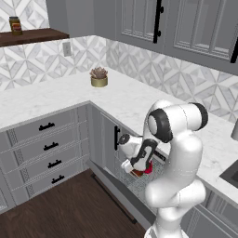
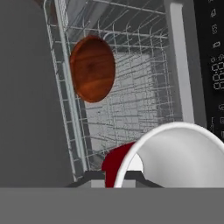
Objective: Pick up the cup and bowl from the counter, place them in the dishwasher, and close the dishwasher door.
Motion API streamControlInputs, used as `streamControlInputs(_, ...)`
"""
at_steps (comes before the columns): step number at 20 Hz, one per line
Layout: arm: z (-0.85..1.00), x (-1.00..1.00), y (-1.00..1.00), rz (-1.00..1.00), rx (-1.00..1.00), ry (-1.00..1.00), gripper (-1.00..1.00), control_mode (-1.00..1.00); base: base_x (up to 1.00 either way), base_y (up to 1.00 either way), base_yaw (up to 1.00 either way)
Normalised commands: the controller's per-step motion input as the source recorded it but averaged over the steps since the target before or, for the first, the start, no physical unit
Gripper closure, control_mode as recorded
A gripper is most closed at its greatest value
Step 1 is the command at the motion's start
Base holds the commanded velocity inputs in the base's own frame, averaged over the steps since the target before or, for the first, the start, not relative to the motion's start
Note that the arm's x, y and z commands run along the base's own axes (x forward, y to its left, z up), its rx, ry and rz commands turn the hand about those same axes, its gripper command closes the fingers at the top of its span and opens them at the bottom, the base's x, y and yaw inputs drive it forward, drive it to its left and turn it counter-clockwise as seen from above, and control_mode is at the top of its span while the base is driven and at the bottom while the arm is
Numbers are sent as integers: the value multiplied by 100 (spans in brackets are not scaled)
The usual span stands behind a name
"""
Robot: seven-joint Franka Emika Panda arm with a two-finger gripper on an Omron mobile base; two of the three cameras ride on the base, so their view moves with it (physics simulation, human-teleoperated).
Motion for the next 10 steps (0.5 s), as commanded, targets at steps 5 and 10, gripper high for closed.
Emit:
streamControlInputs(5,-78,16,-17,-6,-18,0,100,-100,0,0,0)
streamControlInputs(10,-53,26,-32,-6,-13,0,100,-100,0,0,0)
